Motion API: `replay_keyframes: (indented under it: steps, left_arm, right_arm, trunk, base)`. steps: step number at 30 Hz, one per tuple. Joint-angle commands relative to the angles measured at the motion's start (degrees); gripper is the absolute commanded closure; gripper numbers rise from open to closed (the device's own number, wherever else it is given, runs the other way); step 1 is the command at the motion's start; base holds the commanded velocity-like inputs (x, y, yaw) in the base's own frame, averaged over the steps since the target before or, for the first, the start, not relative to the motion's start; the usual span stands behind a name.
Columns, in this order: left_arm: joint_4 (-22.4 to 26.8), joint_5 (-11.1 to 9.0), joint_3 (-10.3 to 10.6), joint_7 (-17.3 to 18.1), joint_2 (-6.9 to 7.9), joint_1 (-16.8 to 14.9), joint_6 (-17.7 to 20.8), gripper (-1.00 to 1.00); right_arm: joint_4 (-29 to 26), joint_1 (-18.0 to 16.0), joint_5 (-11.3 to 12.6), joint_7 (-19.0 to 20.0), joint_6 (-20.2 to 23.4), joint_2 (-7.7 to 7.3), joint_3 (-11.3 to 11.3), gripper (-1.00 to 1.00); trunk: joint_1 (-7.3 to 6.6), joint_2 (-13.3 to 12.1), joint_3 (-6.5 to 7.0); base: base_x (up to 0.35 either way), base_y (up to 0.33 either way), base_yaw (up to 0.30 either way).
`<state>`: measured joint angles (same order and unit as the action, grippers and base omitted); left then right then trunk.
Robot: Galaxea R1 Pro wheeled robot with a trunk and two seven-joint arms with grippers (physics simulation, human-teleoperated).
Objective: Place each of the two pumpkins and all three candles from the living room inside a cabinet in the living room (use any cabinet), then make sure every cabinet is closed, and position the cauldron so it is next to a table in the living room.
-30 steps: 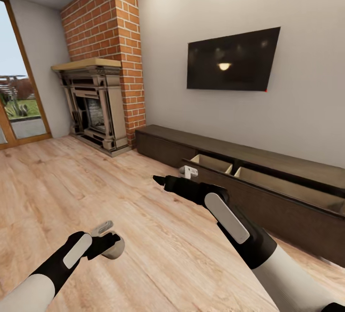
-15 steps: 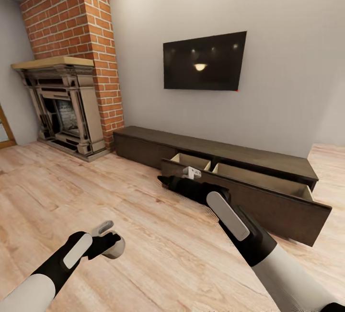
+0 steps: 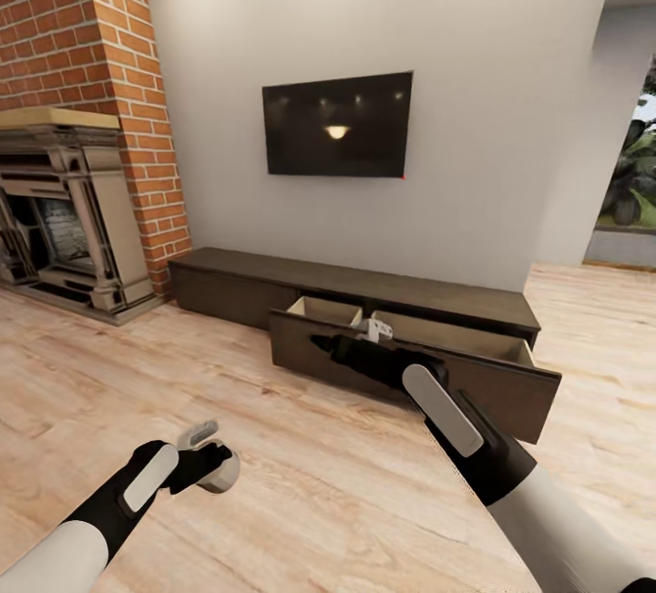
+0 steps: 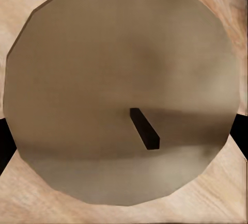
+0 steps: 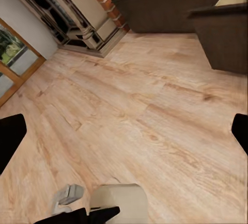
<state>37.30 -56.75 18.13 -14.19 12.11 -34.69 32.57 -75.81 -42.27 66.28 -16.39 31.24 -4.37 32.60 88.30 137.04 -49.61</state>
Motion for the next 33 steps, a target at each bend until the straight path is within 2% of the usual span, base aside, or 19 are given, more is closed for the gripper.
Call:
replay_keyframes:
  steps: [1, 7, 10, 12, 15, 20, 26, 28, 33]
  left_arm:
    - [0.2, -0.5, 0.4, -0.6, 0.06, 0.0, 0.0, 1.00]
    - [0.2, -0.4, 0.3, -0.6, 0.10, 0.0, 0.1, 1.00]
    - [0.2, -0.4, 0.3, -0.6, 0.11, 0.0, 0.0, 1.00]
    - [0.2, -0.4, 0.3, -0.6, 0.11, 0.0, 0.1, 1.00]
    - [0.2, -0.4, 0.3, -0.6, 0.11, 0.0, 0.1, 1.00]
    - [0.1, -0.4, 0.4, -0.6, 0.11, 0.0, 0.1, 1.00]
    - [0.1, -0.6, 0.4, -0.6, 0.11, 0.0, 0.1, 1.00]
    - [0.1, -0.6, 0.5, -0.6, 0.11, 0.0, 0.1, 1.00]
    - [0.1, -0.6, 0.5, -0.6, 0.17, 0.0, 0.1, 1.00]
  right_arm:
    - [-0.1, 0.0, 0.6, -0.5, 0.0, -0.14, -0.3, -1.00]
    - [-0.1, 0.5, 0.7, -0.3, 0.9, -0.35, -5.6, -1.00]
    - [0.0, 0.6, 0.9, -0.3, 1.0, -0.61, -6.4, -1.00]
    - [0.0, 0.7, 2.0, -0.3, 1.0, -0.84, -6.7, -1.00]
    - [0.0, 0.7, 3.2, -0.3, 1.0, -1.84, -6.8, -1.00]
    - [1.8, 0.7, 3.7, -0.4, 0.7, -3.27, -7.0, -1.00]
    - [4.1, 1.2, 3.9, -0.2, 1.0, -4.15, -11.2, -1.00]
    - [5.1, 1.5, 4.7, 0.3, 1.0, -4.77, -12.7, -1.00]
    - [6.0, 1.7, 6.5, 2.3, 1.1, -6.11, -13.9, -1.00]
  trunk:
    - [-0.24, -0.4, 0.13]
    - [-1.55, -2.8, 1.23]
    - [-2.21, -4.0, 1.77]
    - [-2.65, -4.8, 2.13]
    - [-3.31, -6.0, 2.67]
    - [-4.41, -8.0, 3.57]
    - [-5.73, -10.4, 4.65]
    - [-6.17, -11.2, 5.00]
    - [-7.26, -13.2, 5.90]
  base:
    - [0.000, 0.000, -0.295]
    - [0.000, 0.000, -0.295]
    - [0.000, 0.000, -0.295]
    - [0.000, 0.000, -0.295]
    - [0.000, 0.000, -0.295]
    - [0.000, 0.000, -0.295]
    - [0.000, 0.000, -0.295]
    - [0.000, 0.000, -0.295]
    - [0.000, 0.000, -0.295]
